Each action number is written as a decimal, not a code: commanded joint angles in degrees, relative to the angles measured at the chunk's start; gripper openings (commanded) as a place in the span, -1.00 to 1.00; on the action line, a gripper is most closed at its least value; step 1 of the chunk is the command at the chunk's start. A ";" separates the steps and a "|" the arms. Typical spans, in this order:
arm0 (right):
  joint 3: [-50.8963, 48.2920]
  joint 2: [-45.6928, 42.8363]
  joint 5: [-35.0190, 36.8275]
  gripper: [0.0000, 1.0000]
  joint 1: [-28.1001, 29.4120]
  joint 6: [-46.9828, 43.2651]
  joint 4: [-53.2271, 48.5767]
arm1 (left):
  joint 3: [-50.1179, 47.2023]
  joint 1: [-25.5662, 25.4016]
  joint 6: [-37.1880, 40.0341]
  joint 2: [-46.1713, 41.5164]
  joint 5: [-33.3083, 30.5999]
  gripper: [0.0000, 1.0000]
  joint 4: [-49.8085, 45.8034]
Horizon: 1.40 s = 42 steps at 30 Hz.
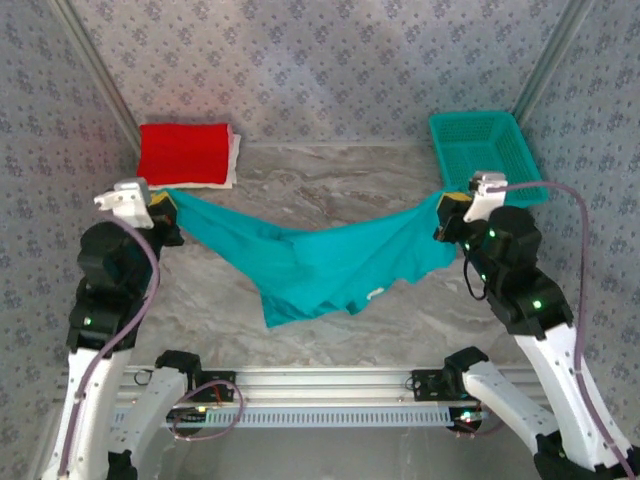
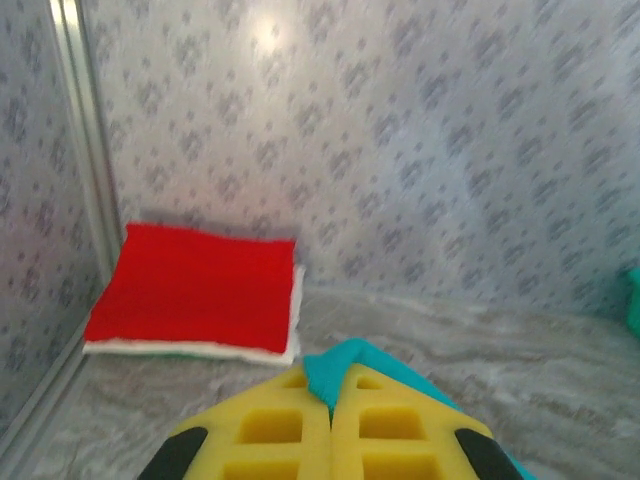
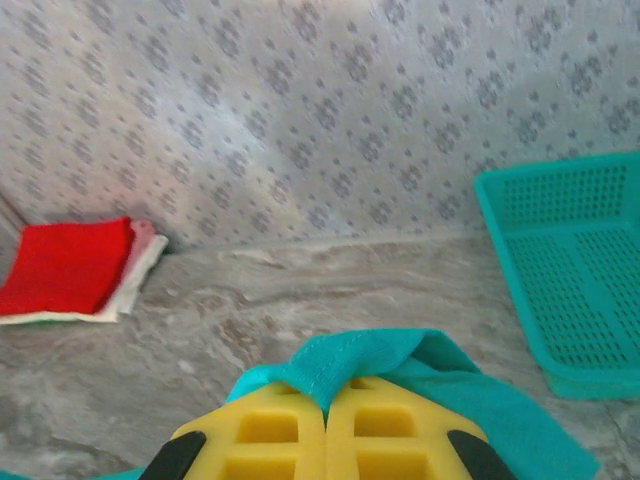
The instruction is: Fold and stack the t-shirts
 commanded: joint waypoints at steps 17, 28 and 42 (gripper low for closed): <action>-9.33 -12.02 10.13 -1.00 0.72 -3.29 3.73 | 0.68 4.68 -3.07 -6.28 20.71 -1.00 -5.83; 8.25 7.56 12.66 -1.00 -1.81 -6.74 3.34 | 3.23 4.70 -12.59 -1.15 12.18 -1.00 -12.83; 36.83 57.12 -1.48 0.15 -8.55 -1.53 -1.32 | -10.40 11.56 -11.83 16.14 12.70 0.42 -4.28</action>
